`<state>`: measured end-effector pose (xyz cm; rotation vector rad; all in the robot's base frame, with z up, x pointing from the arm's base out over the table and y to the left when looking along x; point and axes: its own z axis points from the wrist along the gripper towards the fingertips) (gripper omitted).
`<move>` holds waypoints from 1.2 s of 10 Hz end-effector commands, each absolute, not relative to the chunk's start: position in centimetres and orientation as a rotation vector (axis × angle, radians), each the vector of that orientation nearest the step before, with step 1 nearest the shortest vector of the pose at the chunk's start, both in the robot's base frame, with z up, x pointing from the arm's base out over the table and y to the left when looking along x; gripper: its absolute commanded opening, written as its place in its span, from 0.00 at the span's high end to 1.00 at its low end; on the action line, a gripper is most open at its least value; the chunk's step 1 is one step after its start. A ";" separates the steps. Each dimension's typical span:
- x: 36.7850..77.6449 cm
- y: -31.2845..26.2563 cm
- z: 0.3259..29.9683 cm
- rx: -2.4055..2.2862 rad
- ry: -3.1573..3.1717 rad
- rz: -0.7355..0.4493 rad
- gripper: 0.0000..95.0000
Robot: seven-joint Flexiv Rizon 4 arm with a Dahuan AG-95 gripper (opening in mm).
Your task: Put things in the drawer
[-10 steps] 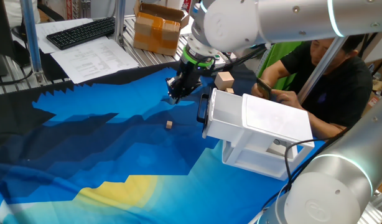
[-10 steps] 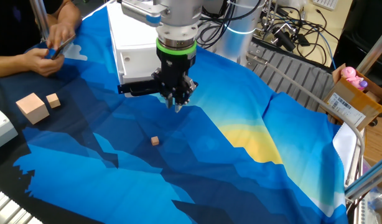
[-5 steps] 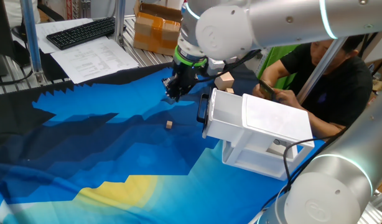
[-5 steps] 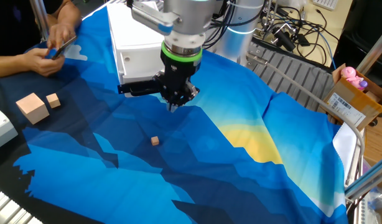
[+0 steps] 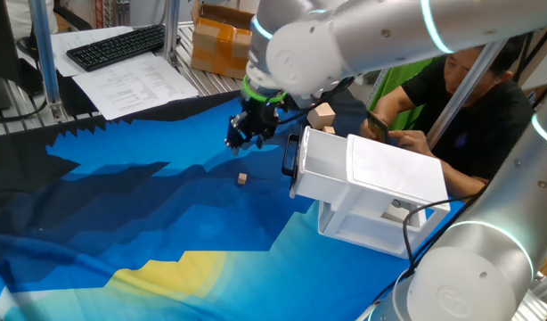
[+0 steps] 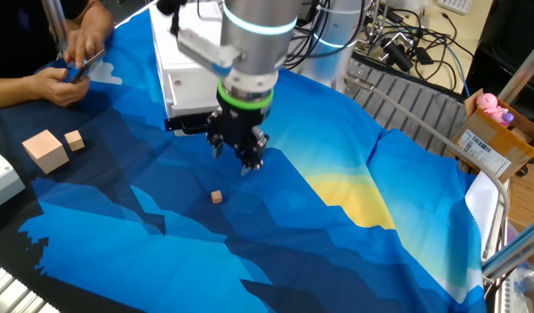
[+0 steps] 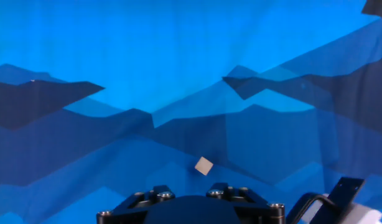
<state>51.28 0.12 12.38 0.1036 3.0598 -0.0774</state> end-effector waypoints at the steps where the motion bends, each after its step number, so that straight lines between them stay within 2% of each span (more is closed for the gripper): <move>1: 51.6 -0.5 11.2 0.107 3.064 -0.096 0.40; 12: 52.3 -1.1 3.0 0.146 3.104 -0.100 0.40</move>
